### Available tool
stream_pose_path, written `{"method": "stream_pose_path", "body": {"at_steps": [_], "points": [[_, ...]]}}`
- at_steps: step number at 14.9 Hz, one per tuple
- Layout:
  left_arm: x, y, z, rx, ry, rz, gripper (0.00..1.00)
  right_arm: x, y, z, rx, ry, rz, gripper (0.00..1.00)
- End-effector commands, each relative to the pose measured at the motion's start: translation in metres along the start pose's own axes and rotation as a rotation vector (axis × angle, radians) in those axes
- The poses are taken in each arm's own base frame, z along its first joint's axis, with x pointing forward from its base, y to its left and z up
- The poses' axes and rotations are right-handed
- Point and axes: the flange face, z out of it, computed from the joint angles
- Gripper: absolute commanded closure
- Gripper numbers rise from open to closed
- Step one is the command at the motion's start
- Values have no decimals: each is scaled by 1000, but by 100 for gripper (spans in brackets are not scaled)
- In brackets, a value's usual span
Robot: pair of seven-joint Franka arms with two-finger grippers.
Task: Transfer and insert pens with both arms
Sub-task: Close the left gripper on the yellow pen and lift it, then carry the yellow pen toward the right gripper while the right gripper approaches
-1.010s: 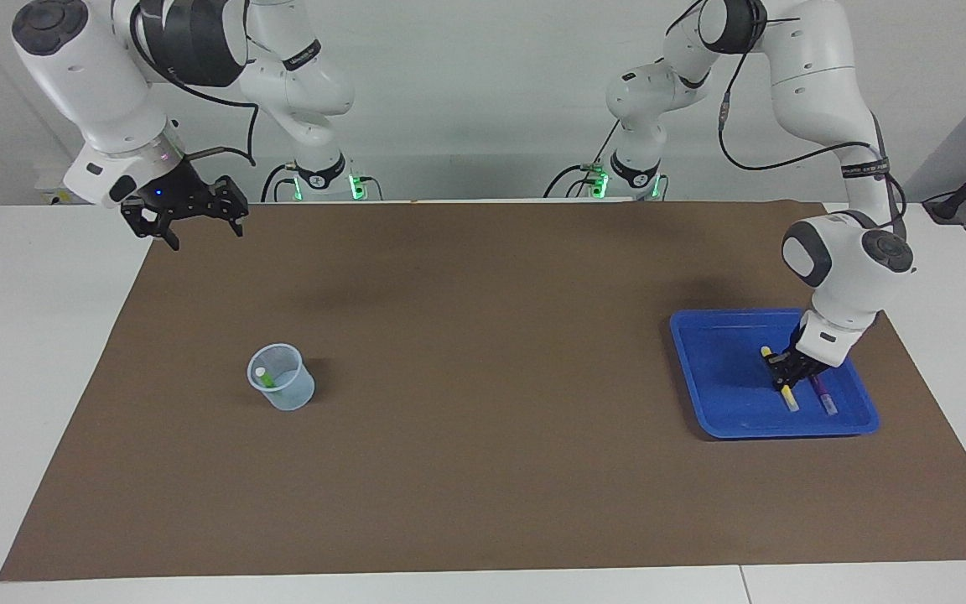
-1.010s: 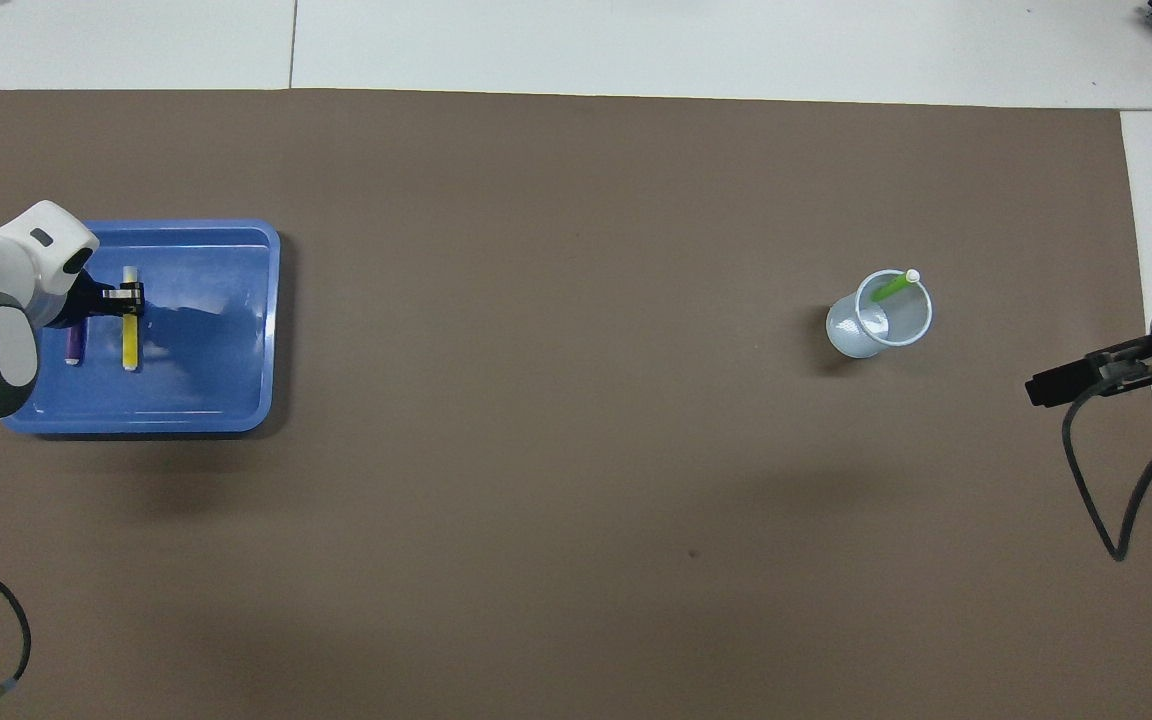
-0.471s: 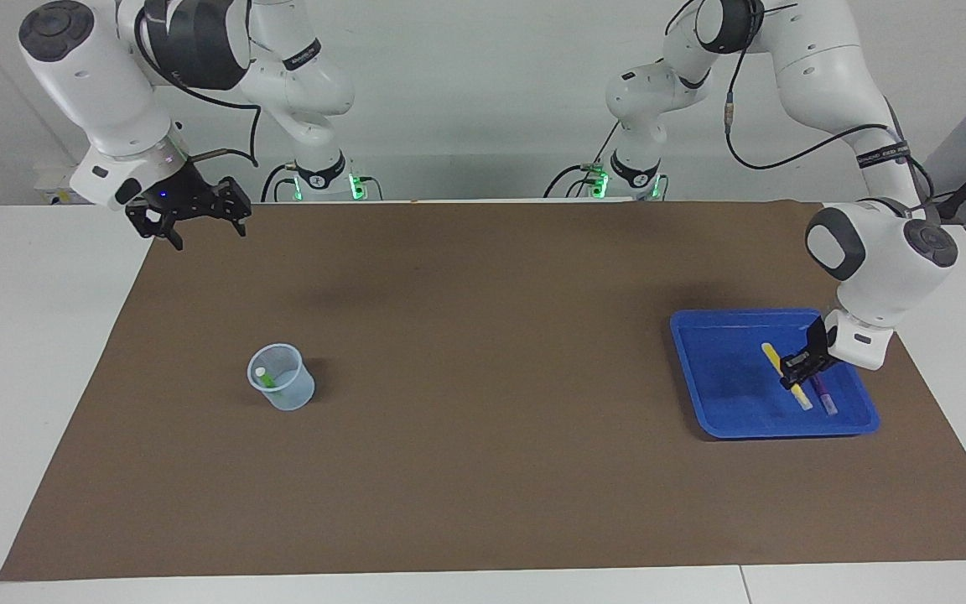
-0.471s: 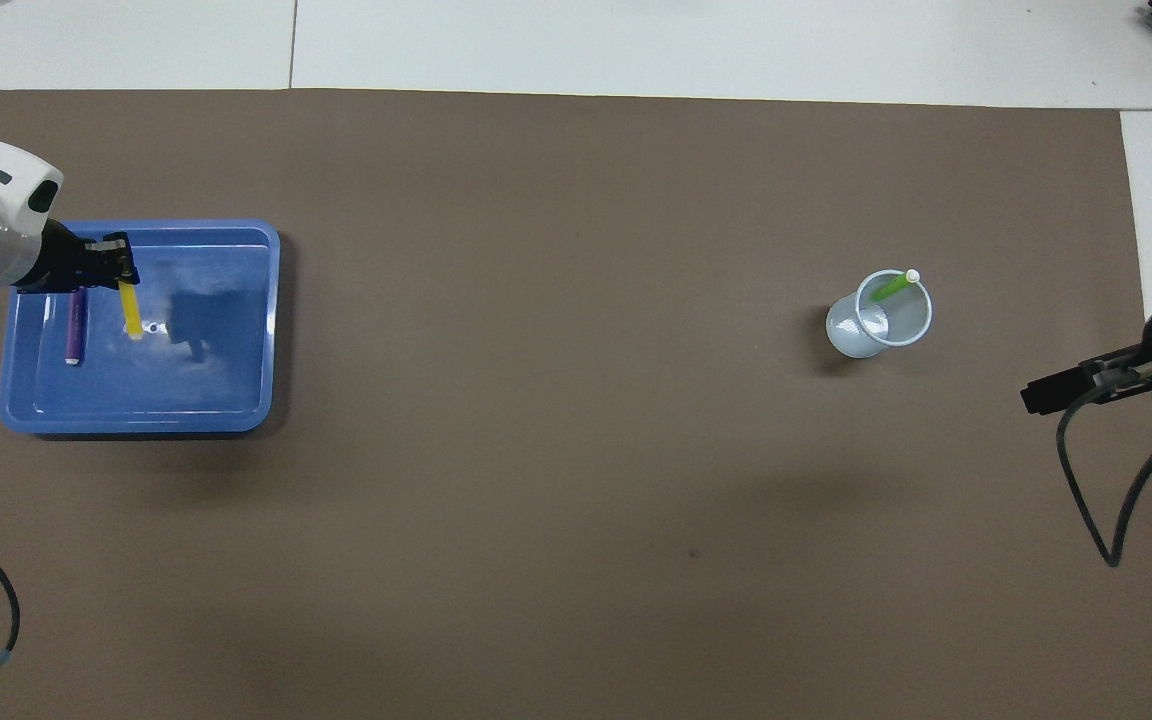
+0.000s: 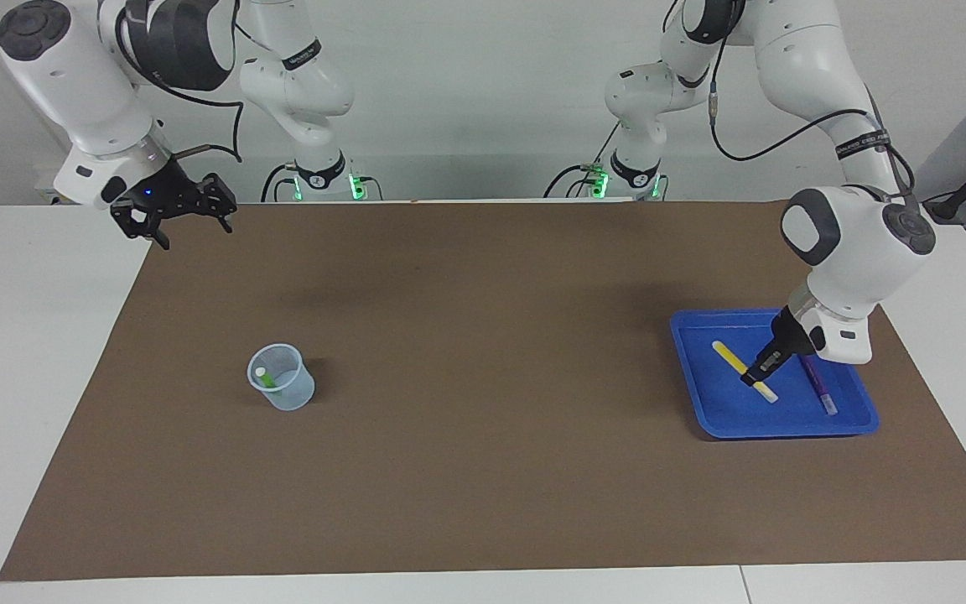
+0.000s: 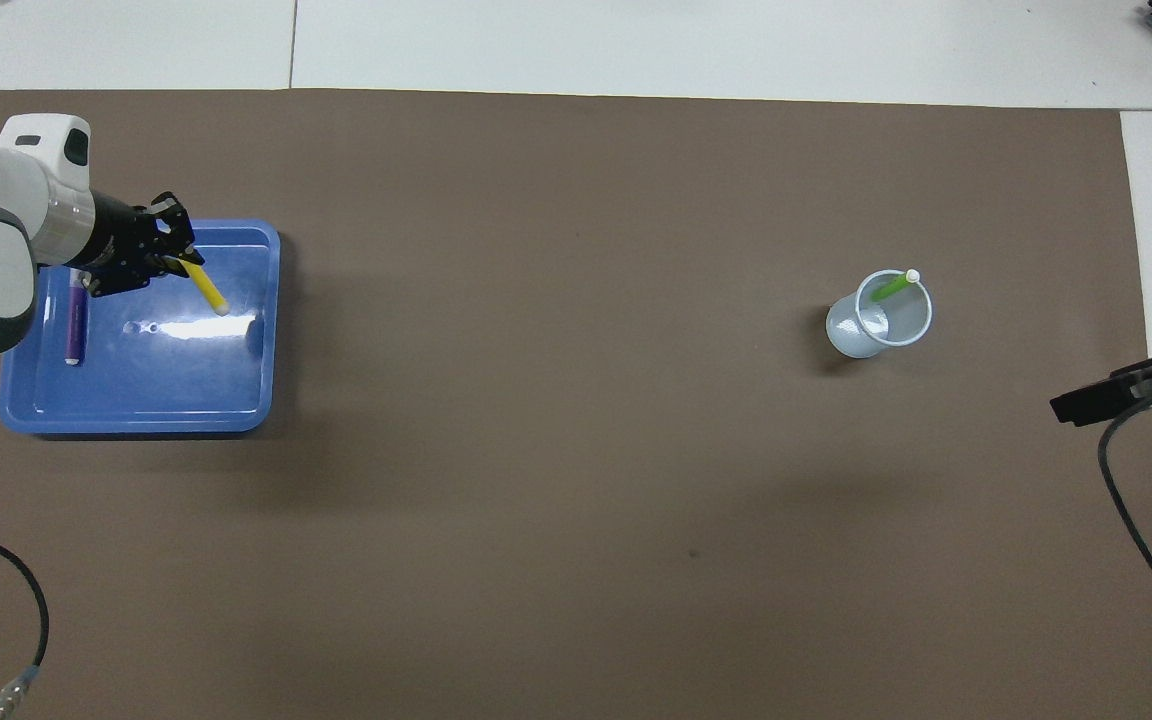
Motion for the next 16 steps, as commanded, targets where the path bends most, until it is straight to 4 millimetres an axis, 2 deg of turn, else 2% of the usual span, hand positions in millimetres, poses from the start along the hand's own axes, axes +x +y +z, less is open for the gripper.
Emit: {"method": "stream_pose_path", "body": {"at_steps": [1,2,5,10,13,16], "points": [[-54,35,-11,13,-44,-121,100,-12,-14,-9,-10,-15,-29,0],[-75,52,-8,4,-64,-178,100,-10,-19,-10,-6,-12,-37,0],[-134,95,-8,-12,-93,-367,100,-3,-32,-12,153,65,-28,0],[-225,154,0,-67,-94,-497,100,8,-48,-13,393,161,45,0],[-269,186,1,-189,-104,-611,100,23,-54,-3,522,237,103,0],[-305,209,-4,-304,-152,-714,100,36,-66,12,618,292,140,0]]}}
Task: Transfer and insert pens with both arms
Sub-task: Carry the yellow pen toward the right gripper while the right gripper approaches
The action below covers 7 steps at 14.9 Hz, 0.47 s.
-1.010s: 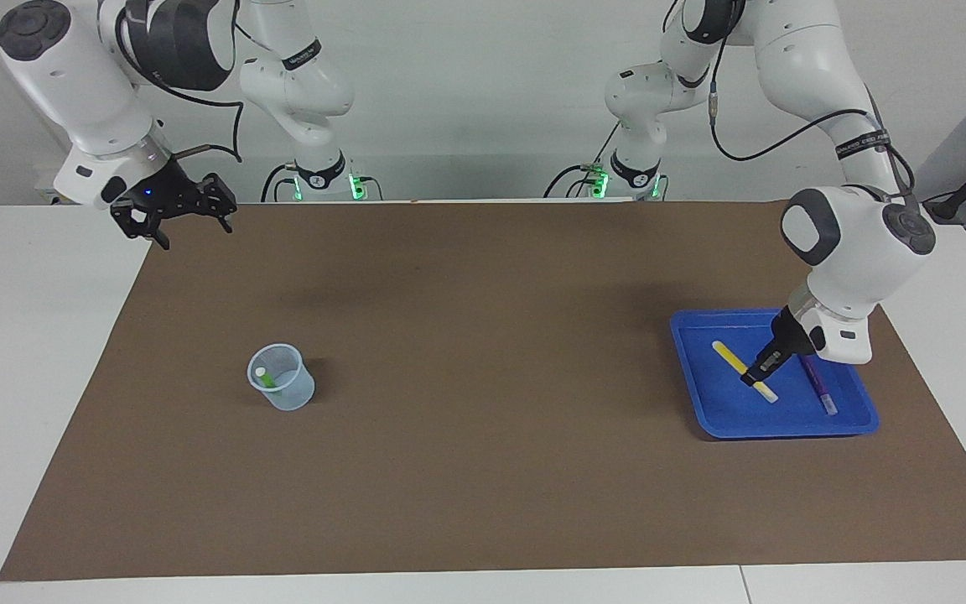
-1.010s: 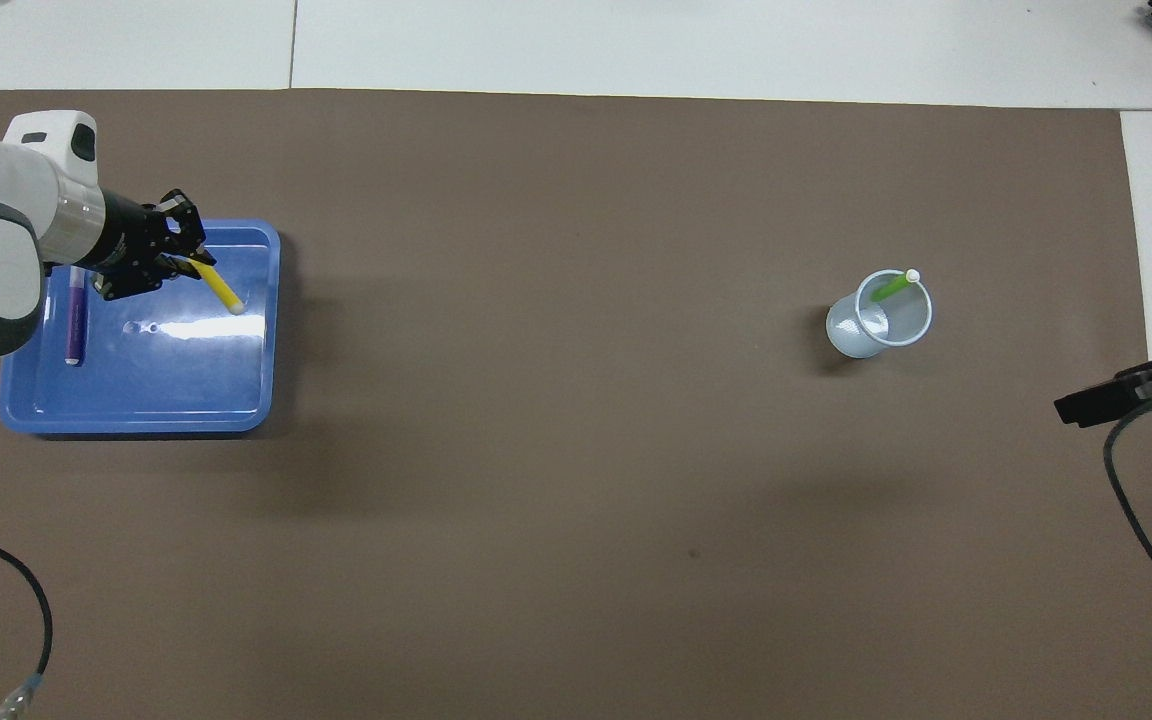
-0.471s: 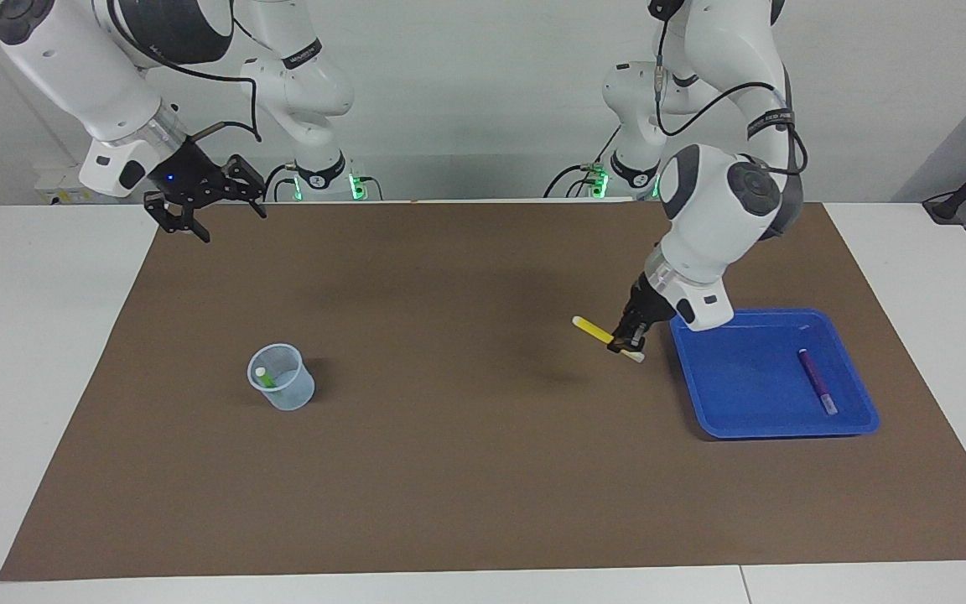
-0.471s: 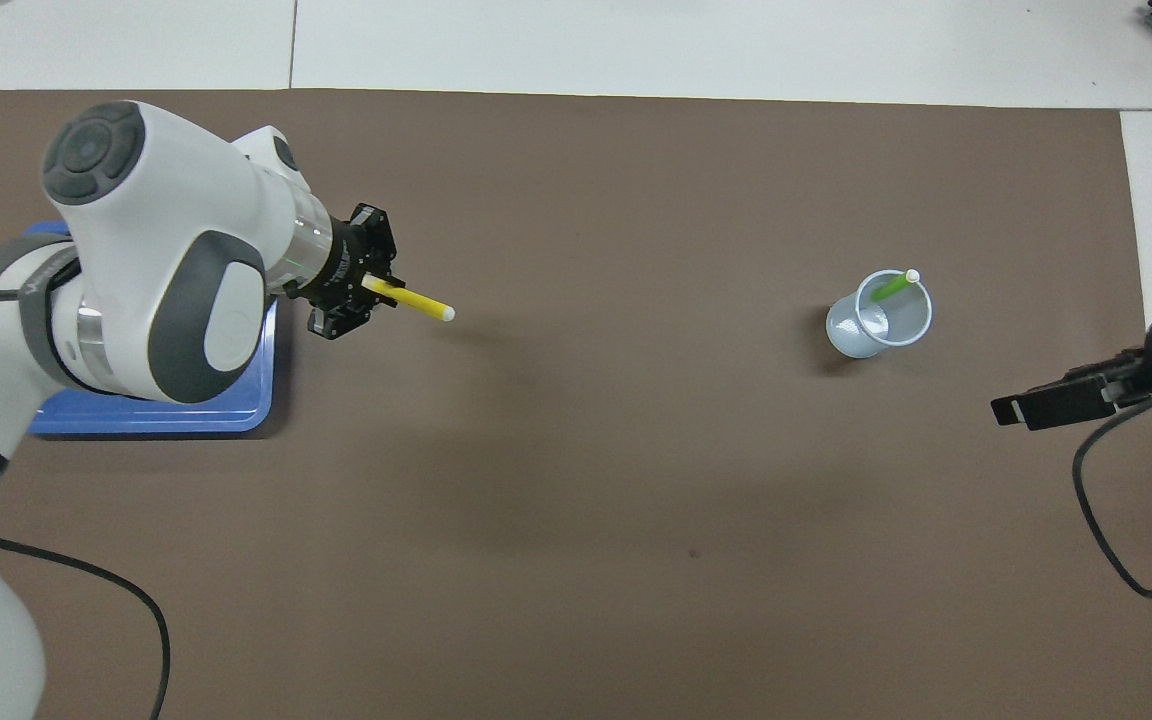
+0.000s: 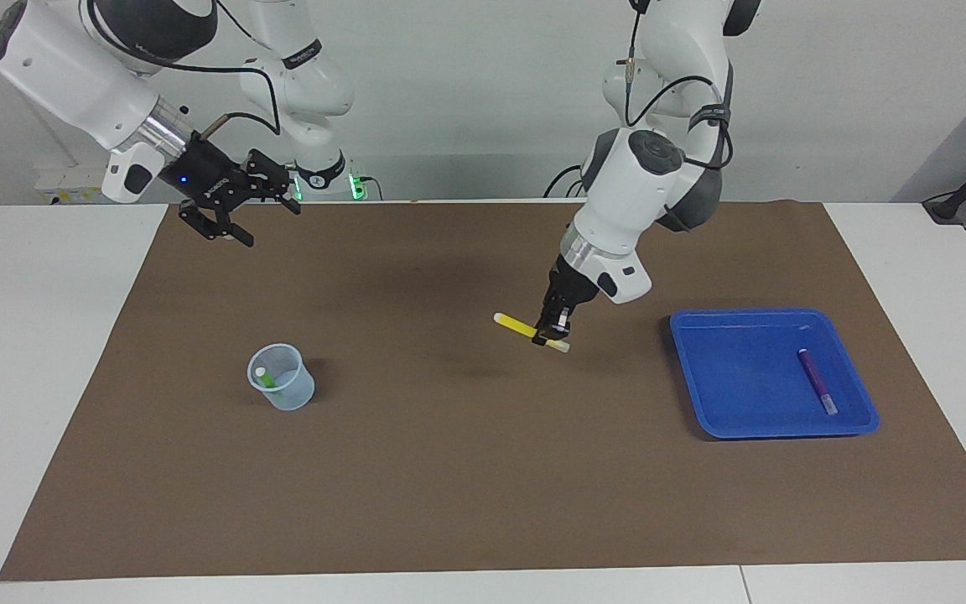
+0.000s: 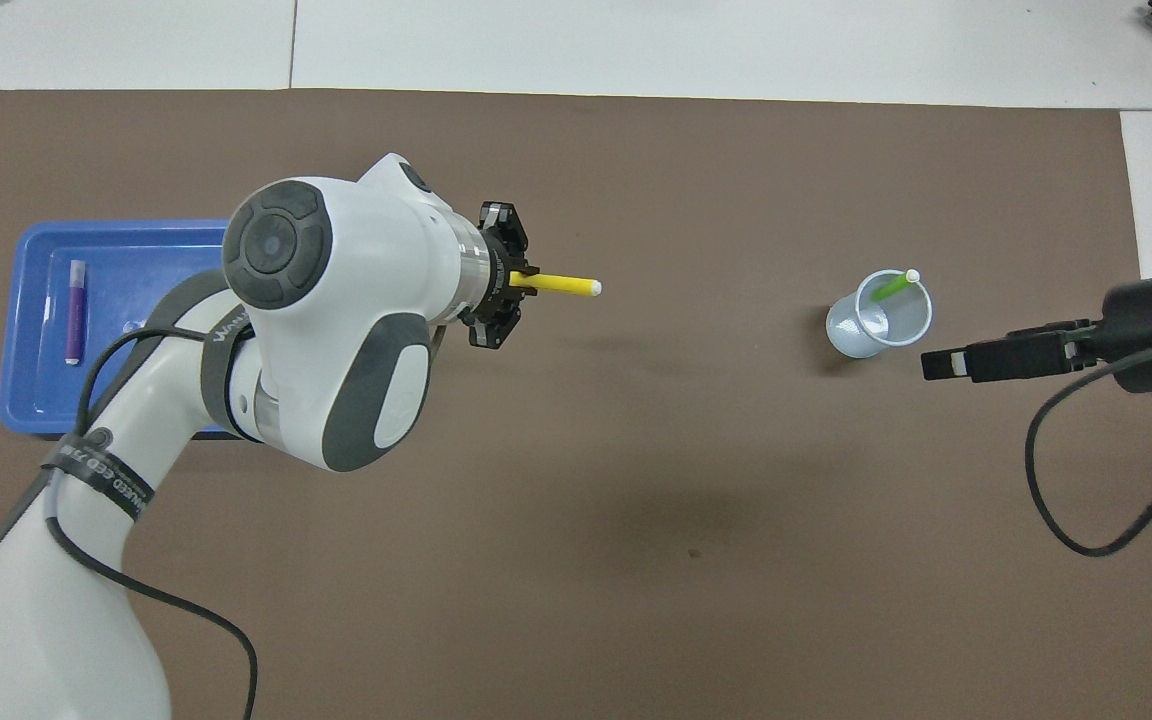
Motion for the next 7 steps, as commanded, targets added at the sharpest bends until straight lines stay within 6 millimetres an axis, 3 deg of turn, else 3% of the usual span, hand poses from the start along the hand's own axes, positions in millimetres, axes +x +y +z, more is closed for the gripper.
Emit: {"method": "stream_pose_path", "body": {"at_steps": [1,4,7], "points": [[-30,-7,3,-64,-73,-100,100,2,-5,24,83,42,43,0],[-76,-24,6,-84,-130,-171,100,13,-7,40,130,88,61,0],[-98,-30,8,-161,-187,-258,100,30,-25,63,142,148,56,0]]}}
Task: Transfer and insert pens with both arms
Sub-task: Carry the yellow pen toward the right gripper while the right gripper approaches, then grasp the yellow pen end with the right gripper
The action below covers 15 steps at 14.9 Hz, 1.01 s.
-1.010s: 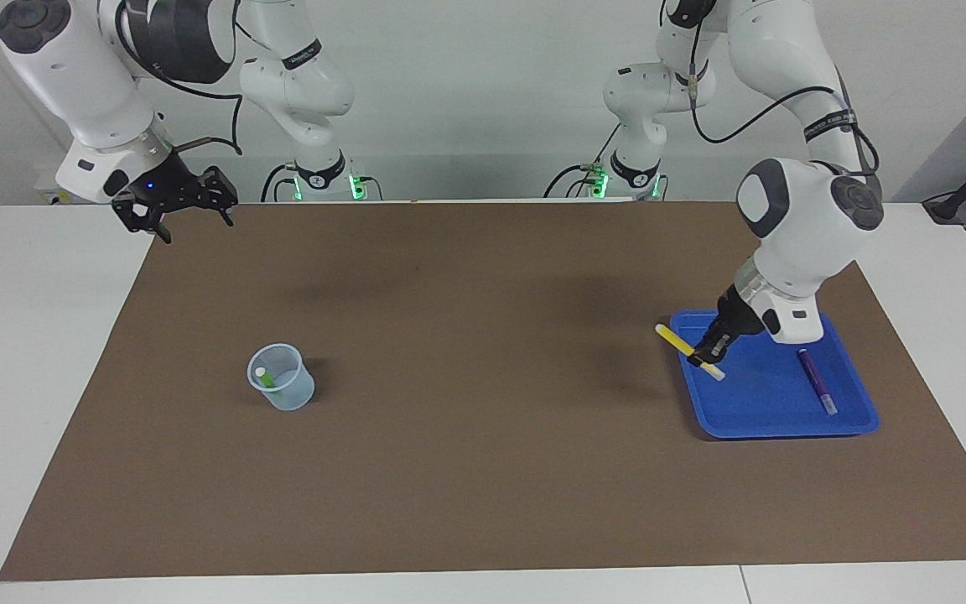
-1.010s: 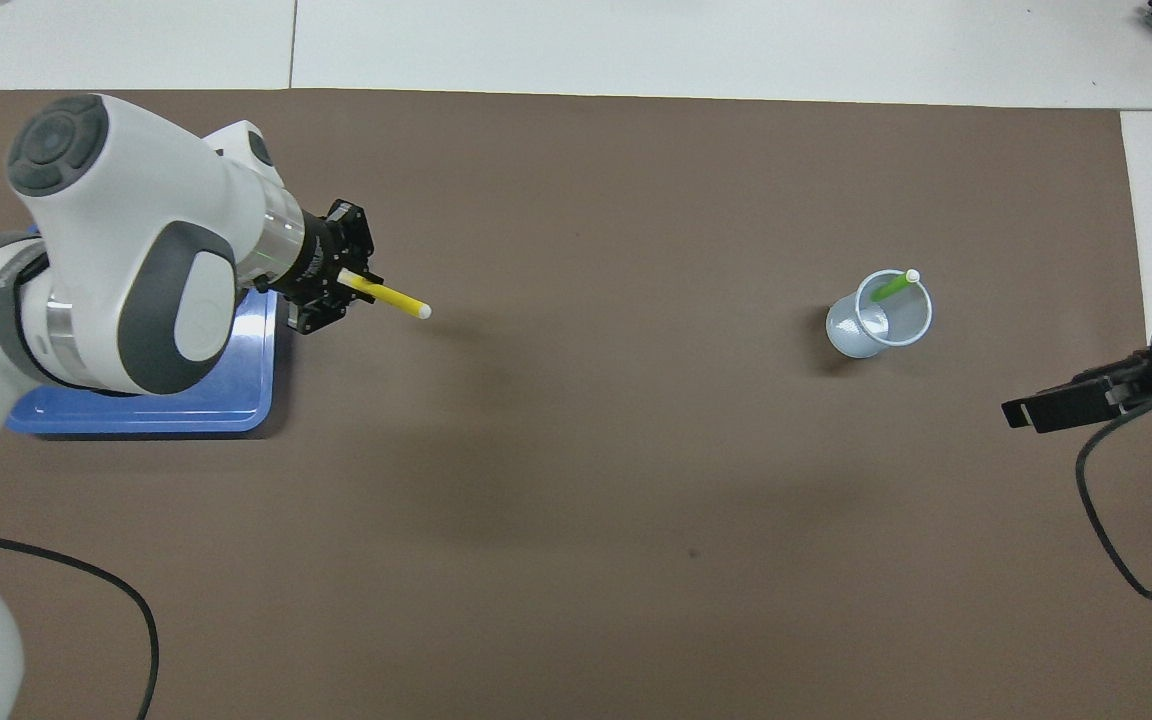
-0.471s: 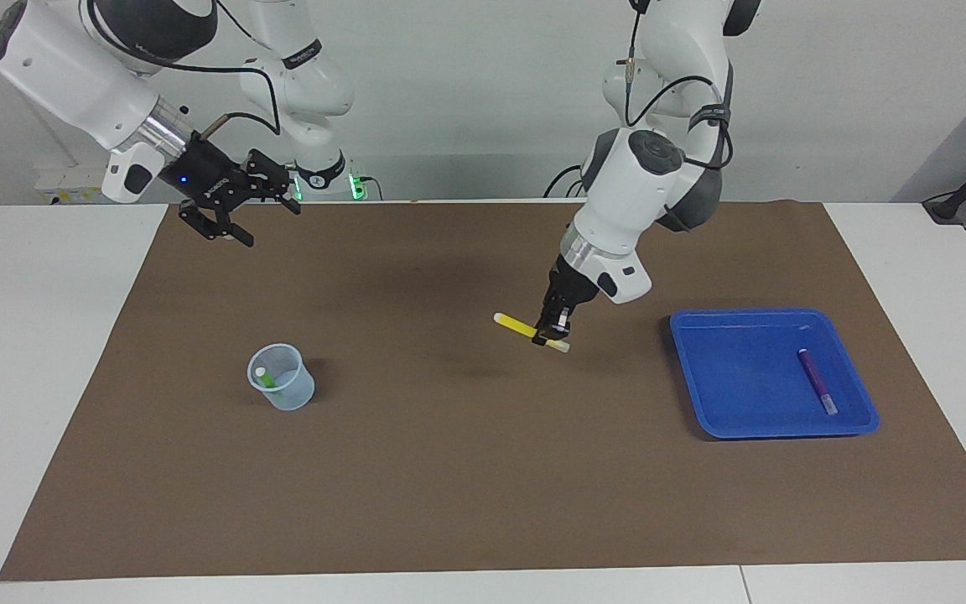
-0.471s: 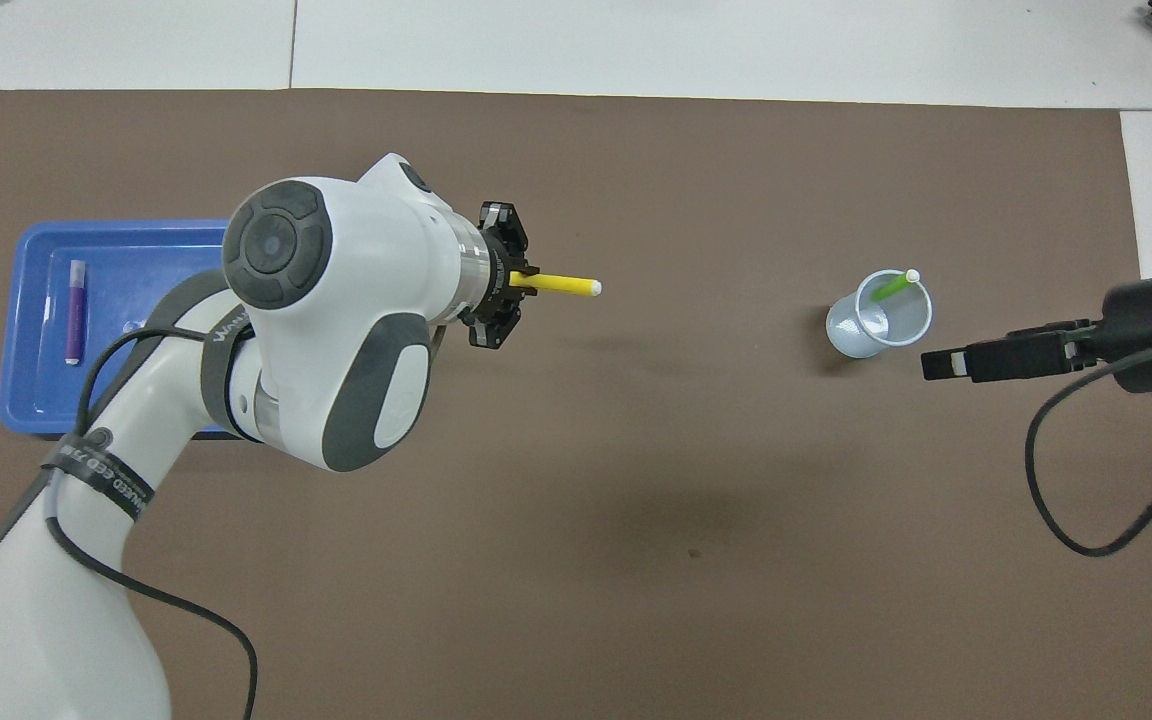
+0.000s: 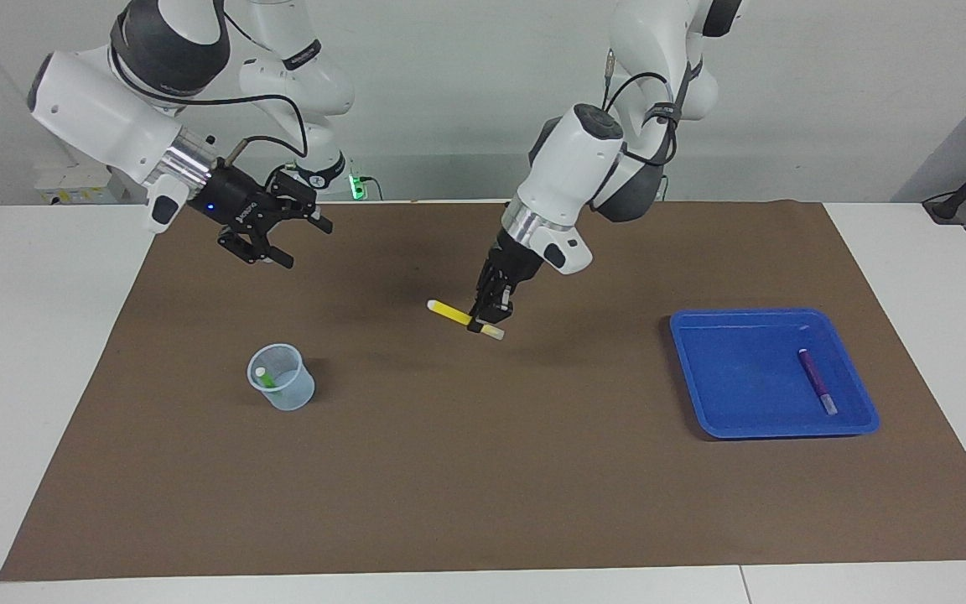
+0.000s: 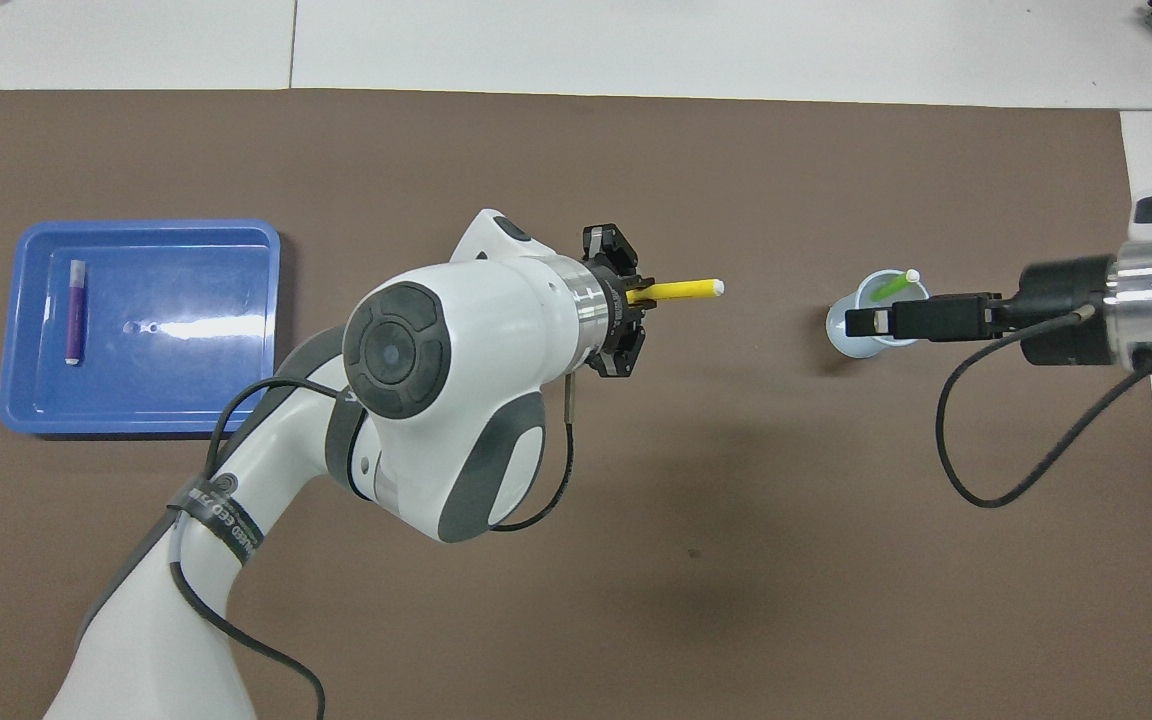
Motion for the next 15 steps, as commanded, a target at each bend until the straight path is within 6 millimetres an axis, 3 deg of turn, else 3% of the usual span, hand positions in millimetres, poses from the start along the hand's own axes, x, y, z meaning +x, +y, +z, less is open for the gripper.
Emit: {"method": "stream_pose_path", "body": {"at_steps": [1,4,8,15], "points": [[-17,-13,5,-62,-61,-73,100,8,-10,26,10,41,11,0],[-35,-24,6,-113,-116,-101,100,12,-15,40,2,51,3,0],[-47,-33,6,-125,-139,-83,100,14,-18,44,2,49,1,0],[-47,-34,6,-133,-145,-80,100,19,-29,51,-17,74,8,38]]}}
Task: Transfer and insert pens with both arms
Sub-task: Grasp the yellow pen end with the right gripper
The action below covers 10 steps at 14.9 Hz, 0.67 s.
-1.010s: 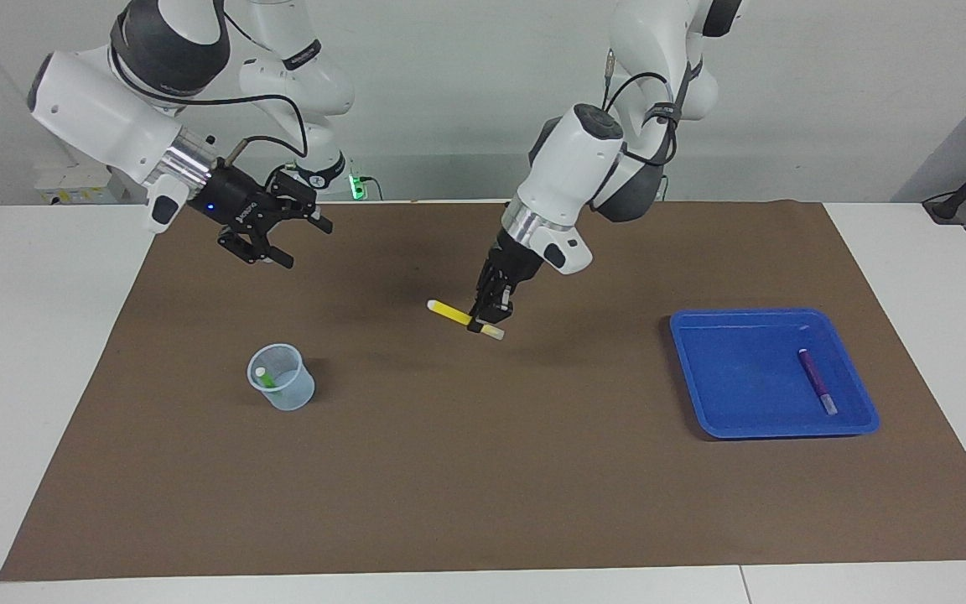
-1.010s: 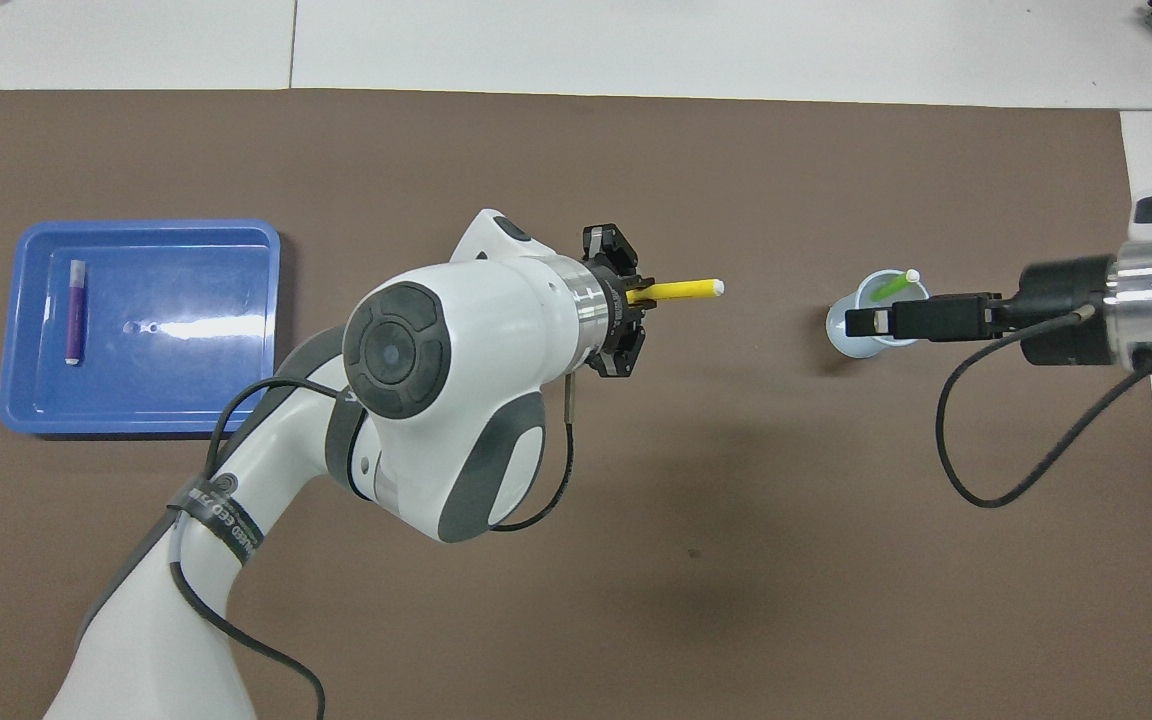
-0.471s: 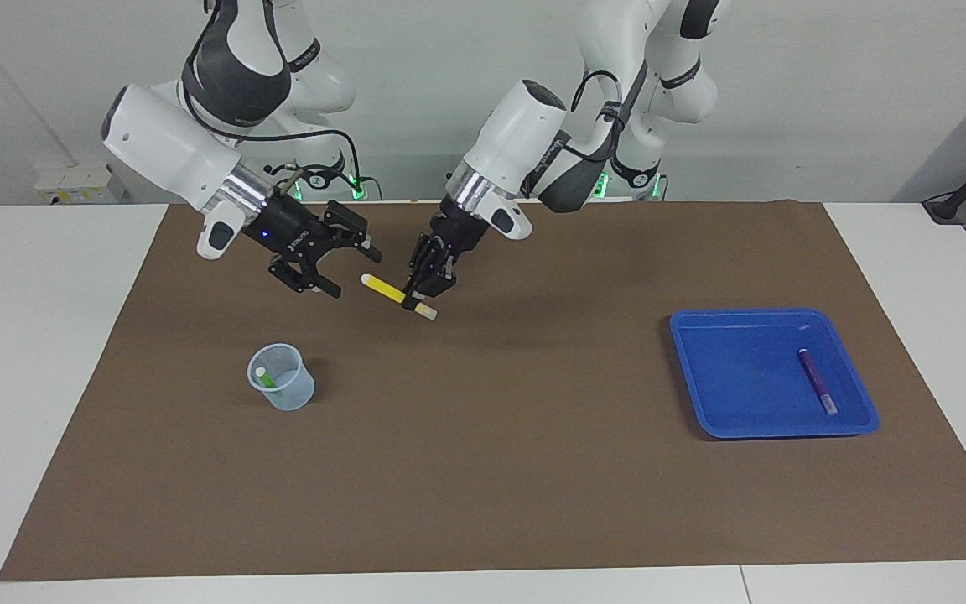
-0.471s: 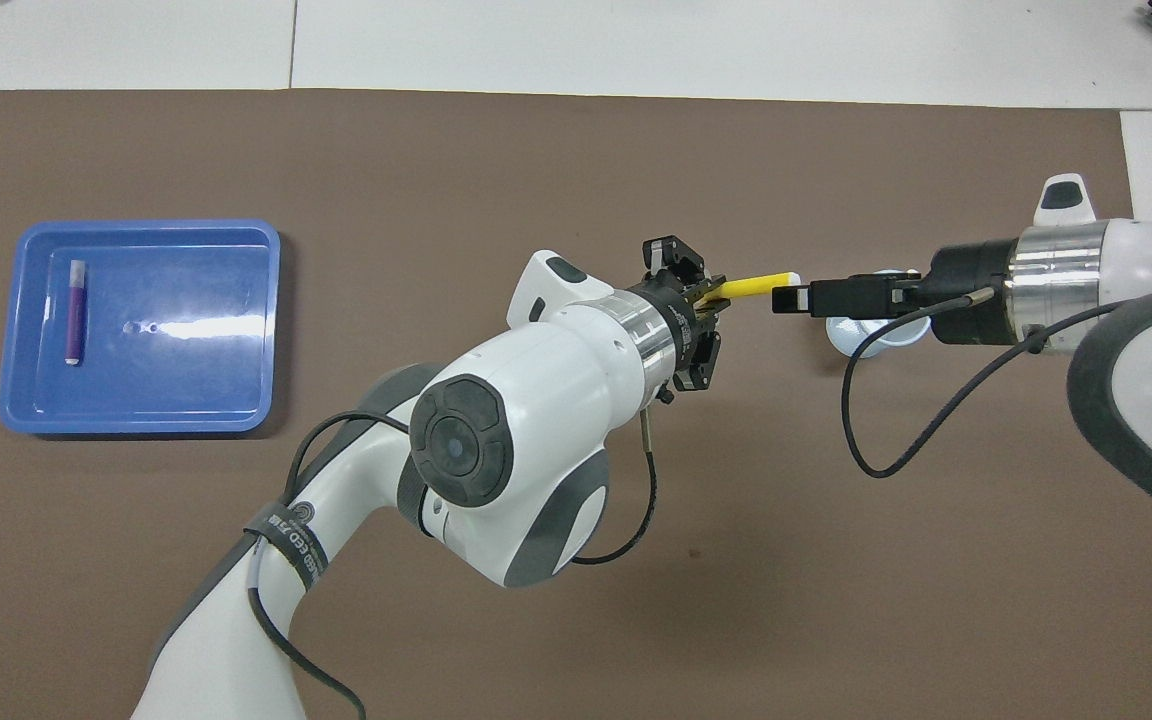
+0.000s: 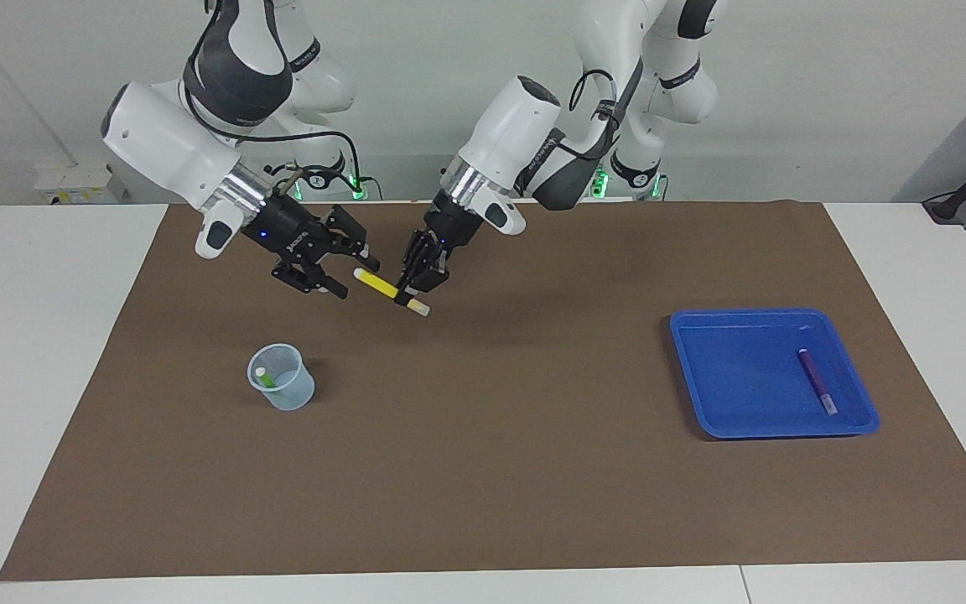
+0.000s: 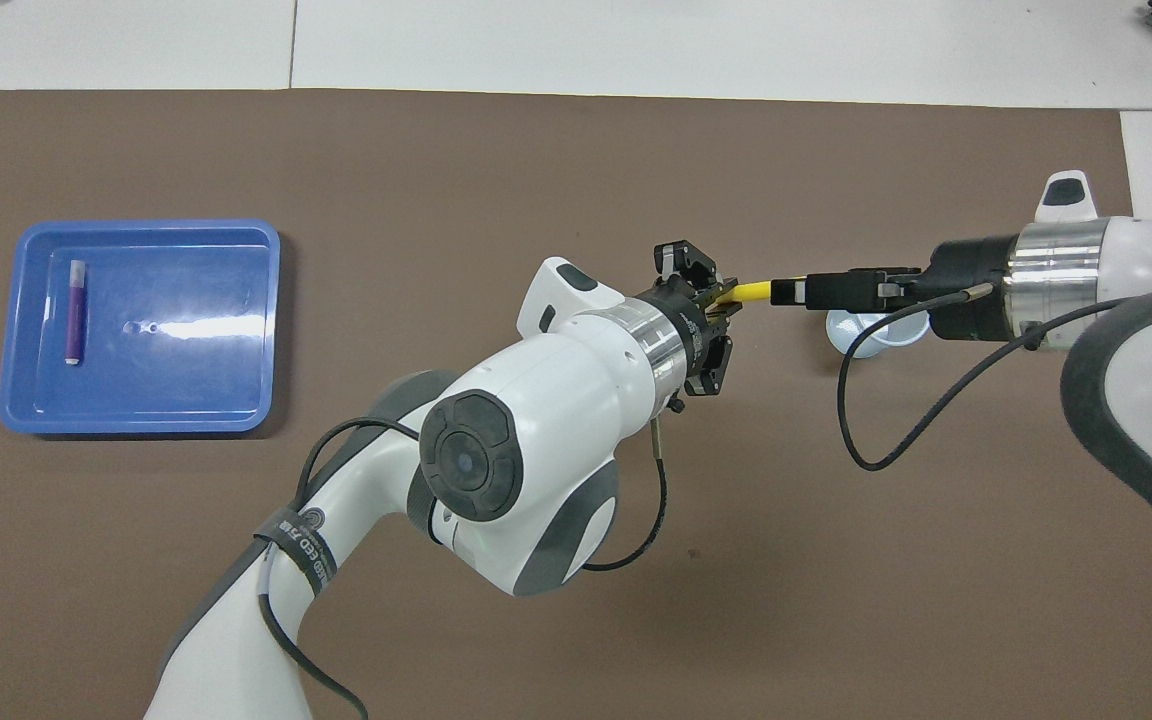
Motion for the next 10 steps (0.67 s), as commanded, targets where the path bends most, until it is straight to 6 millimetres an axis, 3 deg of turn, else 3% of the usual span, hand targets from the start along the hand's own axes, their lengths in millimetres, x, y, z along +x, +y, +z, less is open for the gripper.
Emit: {"method": "stream_pose_path", "body": {"at_steps": [1,6,10], "points": [[2,-3,1,-12,-9,-17,100,4,-9,7,2,24,19,40],[-2,-9,1,-7,-12,-9,100,4,-10,9,3,21,23,43],[0,-9,2,-5,-9,-5,100,4,-9,10,0,20,23,58]]}}
